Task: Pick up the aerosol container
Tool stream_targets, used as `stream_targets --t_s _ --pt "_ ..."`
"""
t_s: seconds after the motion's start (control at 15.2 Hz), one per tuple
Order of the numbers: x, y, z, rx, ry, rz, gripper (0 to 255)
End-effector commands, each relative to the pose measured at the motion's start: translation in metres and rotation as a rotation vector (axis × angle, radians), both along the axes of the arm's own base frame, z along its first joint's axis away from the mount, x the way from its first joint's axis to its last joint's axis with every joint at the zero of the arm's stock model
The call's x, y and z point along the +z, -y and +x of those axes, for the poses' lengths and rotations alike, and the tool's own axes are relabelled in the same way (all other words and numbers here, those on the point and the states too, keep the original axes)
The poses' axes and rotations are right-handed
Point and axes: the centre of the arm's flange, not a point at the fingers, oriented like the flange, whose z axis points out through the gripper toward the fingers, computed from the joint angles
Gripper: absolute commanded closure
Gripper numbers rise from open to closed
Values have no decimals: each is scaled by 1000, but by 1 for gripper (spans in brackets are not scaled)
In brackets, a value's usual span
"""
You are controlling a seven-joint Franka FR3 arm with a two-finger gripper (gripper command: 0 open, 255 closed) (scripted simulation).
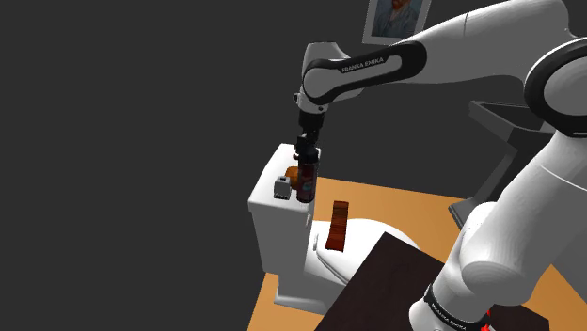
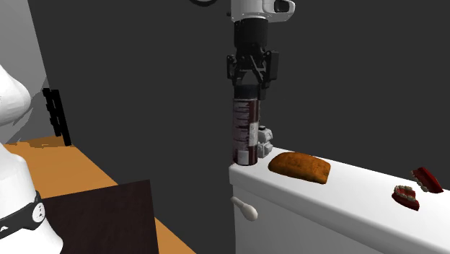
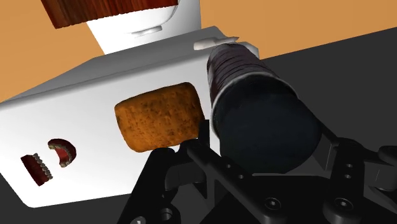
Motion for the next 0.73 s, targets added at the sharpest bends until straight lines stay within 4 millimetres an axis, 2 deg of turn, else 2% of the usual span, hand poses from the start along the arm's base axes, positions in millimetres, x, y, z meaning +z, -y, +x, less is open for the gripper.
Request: stream_targets --t_s 0.0,0.59,0.66 --pt "11 1 0 0 1 0 255" --pt "58 1 0 0 1 0 255" --pt "59 1 0 0 1 0 255"
